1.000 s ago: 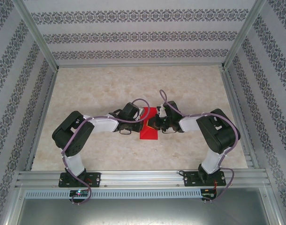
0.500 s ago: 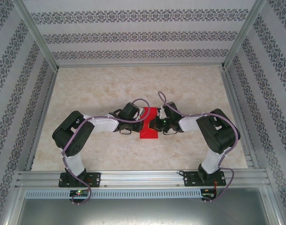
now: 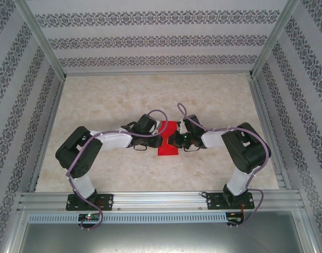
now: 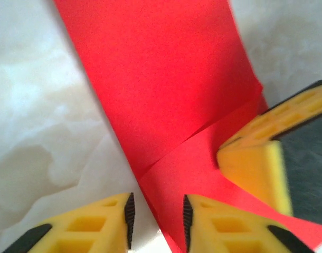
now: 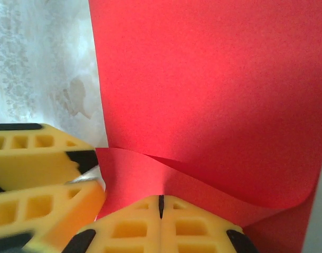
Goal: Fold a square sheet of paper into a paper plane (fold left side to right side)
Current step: Fold the triangle a second time at the center of the table.
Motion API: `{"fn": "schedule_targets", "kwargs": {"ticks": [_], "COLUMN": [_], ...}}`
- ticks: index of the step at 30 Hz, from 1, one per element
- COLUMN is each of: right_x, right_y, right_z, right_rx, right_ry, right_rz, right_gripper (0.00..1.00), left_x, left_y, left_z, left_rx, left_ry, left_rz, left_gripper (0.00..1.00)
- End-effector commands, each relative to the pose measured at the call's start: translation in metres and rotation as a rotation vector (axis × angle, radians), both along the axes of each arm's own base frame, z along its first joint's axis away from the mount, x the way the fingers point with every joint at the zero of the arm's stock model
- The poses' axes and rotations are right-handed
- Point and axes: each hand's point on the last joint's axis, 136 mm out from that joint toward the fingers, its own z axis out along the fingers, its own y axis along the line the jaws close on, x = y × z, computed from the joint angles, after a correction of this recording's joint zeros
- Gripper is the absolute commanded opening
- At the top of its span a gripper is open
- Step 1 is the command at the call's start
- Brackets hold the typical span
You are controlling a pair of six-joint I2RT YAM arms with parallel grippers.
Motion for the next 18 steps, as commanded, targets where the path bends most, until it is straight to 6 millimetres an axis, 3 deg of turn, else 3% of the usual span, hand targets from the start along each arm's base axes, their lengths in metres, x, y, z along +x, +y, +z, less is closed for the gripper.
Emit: {"fn": "schedule_targets", "kwargs": {"ticks": [1, 4, 11, 13, 18], "right_x": [-0.011, -0.01, -0.01, -0.01, -0.01], "right_y": [-0.012, -0.012, -0.01, -0.01, -0.01], "right_z": [-0.016, -0.015, -0.015, -0.015, -0.015], "right_rx": [-0.083, -0.08, -0.076, -0.076, -0.075], "right_ry": [0.037, 0.036, 0.038, 0.037, 0.037], "right_rz": [-0.003, -0.005, 0.0, 0.001, 0.001], "right_gripper": [0.0, 0.0, 0.0, 0.0, 0.0], "left_x": [0.0, -0.011, -0.047, -0.053, -0.058], "left_y": [0.006, -0.001, -0.045, -0.053, -0.055], "left_z": [0.03, 0.042, 0.061, 0.059, 0.033], "left_rx": [-0.007, -0.067, -0.342, -0.377, -0.346], "left_ry": [-0.036, -0.008, 0.141, 0.187, 0.262], "left_rz": [0.028, -0.006, -0.15, -0.171, -0.165], "left_gripper": [0.37, 0.31, 0.17, 0.17, 0.16]}}
